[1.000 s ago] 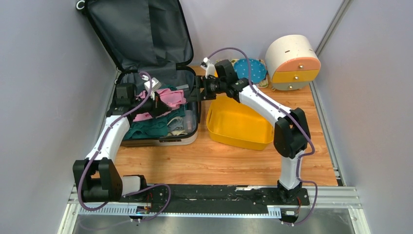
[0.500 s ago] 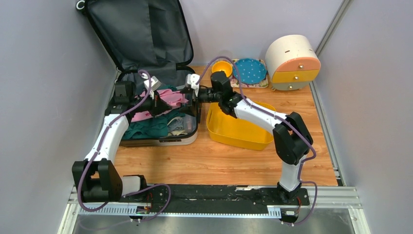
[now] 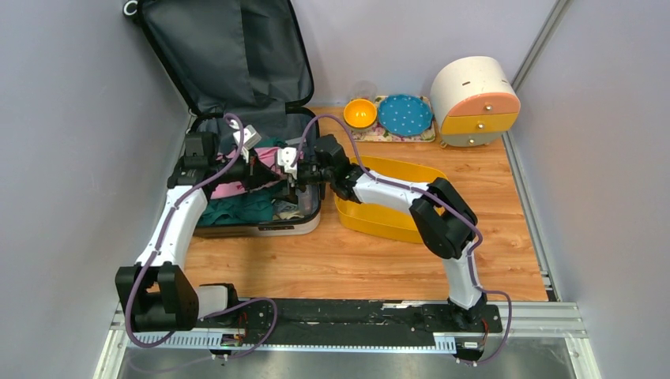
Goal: Open, take out, and arrange the luggage
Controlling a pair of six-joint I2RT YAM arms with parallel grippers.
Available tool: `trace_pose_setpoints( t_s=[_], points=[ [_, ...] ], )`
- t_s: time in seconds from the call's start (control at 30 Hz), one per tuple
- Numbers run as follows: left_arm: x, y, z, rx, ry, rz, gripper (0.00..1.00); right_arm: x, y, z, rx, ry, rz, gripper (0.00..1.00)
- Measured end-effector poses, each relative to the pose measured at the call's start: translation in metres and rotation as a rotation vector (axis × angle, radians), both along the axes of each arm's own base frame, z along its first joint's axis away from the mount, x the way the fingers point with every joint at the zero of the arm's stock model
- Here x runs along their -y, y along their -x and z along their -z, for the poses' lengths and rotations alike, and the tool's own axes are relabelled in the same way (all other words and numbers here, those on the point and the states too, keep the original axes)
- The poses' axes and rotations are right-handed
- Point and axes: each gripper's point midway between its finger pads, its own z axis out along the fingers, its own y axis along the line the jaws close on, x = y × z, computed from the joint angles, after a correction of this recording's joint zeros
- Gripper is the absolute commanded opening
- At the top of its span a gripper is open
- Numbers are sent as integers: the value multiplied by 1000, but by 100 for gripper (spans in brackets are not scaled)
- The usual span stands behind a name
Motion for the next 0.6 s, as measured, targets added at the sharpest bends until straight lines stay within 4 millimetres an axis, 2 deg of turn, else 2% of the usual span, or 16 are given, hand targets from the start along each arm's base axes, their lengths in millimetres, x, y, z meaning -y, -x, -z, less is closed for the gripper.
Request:
trace_pose_setpoints(
  t_s=[0.03, 0.07, 0.13, 0.17, 0.2, 0.23, 0.27, 0.3, 0.33, 0.37, 0.47, 0.6],
  points=[
    [0, 2, -1, 0, 1, 3, 0, -3, -3, 1, 4, -4, 11, 77],
    [1, 4, -2, 1, 0, 7, 0, -5, -6, 1, 7, -8, 21, 67],
    [1, 8, -5, 10, 1, 17, 0, -7, -11, -1, 19, -19, 43, 56],
    [2, 10, -7, 15, 3, 22, 5, -7, -14, -2, 22, -26, 56, 43],
    [2, 12, -8, 20, 4, 24, 26, -8, -16, -5, 29, -37, 66, 37],
    [2, 12, -11, 35, -1, 22, 34, -8, -15, -7, 33, -45, 62, 32],
    [0, 8, -15, 61, -8, 13, 41, -9, -16, -9, 31, -50, 63, 21],
    [-2, 6, -19, 71, -11, -3, 50, -10, -15, -10, 32, -53, 63, 16],
    [-4, 5, -22, 79, -11, -18, 54, -11, -15, -11, 34, -57, 69, 12],
    [-9, 5, -27, 82, -6, -41, 57, -11, -18, -12, 38, -62, 80, 0],
    [-26, 2, -42, 121, 0, -122, 60, -7, -26, -13, 36, -63, 111, 0],
    [-69, -4, -58, 213, -56, -276, 60, -1, -40, -22, 22, -75, 153, 0]
  ],
)
